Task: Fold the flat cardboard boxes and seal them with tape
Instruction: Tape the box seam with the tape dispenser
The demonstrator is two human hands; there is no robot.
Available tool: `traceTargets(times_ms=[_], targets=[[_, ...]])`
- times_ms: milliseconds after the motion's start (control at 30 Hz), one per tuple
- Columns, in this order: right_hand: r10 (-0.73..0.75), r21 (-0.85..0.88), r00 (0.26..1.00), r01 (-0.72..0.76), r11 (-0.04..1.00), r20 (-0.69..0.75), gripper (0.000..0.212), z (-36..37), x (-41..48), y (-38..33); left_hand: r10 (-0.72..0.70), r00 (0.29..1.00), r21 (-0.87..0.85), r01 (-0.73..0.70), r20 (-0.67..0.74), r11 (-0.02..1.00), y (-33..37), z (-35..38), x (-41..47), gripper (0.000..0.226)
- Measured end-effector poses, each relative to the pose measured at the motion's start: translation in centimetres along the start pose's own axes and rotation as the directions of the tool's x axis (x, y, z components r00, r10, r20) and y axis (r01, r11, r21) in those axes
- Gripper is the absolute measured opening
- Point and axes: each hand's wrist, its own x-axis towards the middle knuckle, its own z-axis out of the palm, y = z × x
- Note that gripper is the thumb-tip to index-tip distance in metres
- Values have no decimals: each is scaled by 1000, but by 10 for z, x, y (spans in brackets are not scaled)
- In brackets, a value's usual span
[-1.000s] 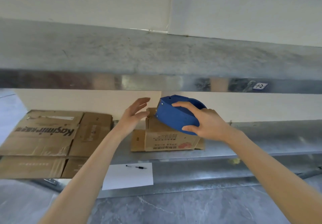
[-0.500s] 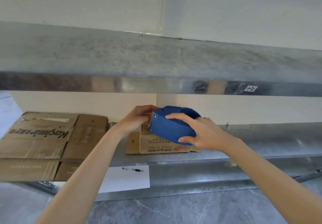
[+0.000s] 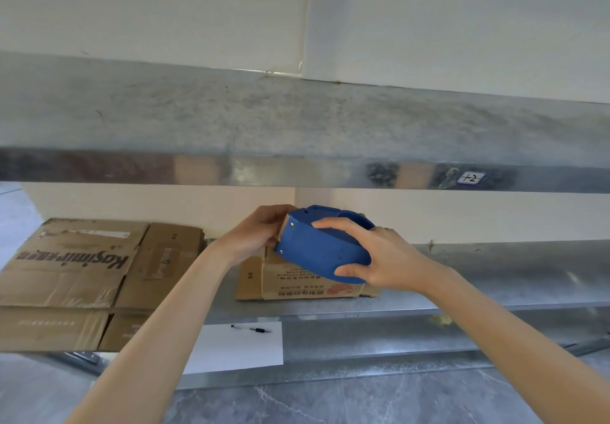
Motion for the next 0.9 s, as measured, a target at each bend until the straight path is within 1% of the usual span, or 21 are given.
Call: traceTargets(times_ms=[133,267,333,400,500,600,733,800,900], targets=[[1,-3,1000,-1,1000,23,77,0,-2,3,5,996,60,1,-94,998,1,1,1,33],[29,-6,999,-29,1000,34,73,-3,-2,6,-1,976,62,15,-217,998,1,5,2,30],[40,34,999,-41,999,37,71,-7,-1,7,-8,963,45,21,-271,999,4,9,1,35],[56,117,998,-59,991,34,68,-13,1,8,-10,948,0,11,-318,1000,5,11,-1,39],[58,184,997,-66,981,52,64,-22,5,13,-40,938,-97,7,-346,995,5,8,-6,35],[50,253,995,-70,965,84,64,-28,5,18,-59,938,-141,11,-342,990,2,1,-13,26],[55,264,993,-81,961,106,63,-35,1,29,-83,913,-190,7,-399,982,-7,-15,-24,14],[58,274,991,-89,957,120,63,-36,-1,33,-84,909,-175,13,-408,984,-11,-15,-27,16],[84,279,988,-119,953,133,64,-37,-7,42,-68,887,-141,3,-456,990,-17,-20,-30,24]])
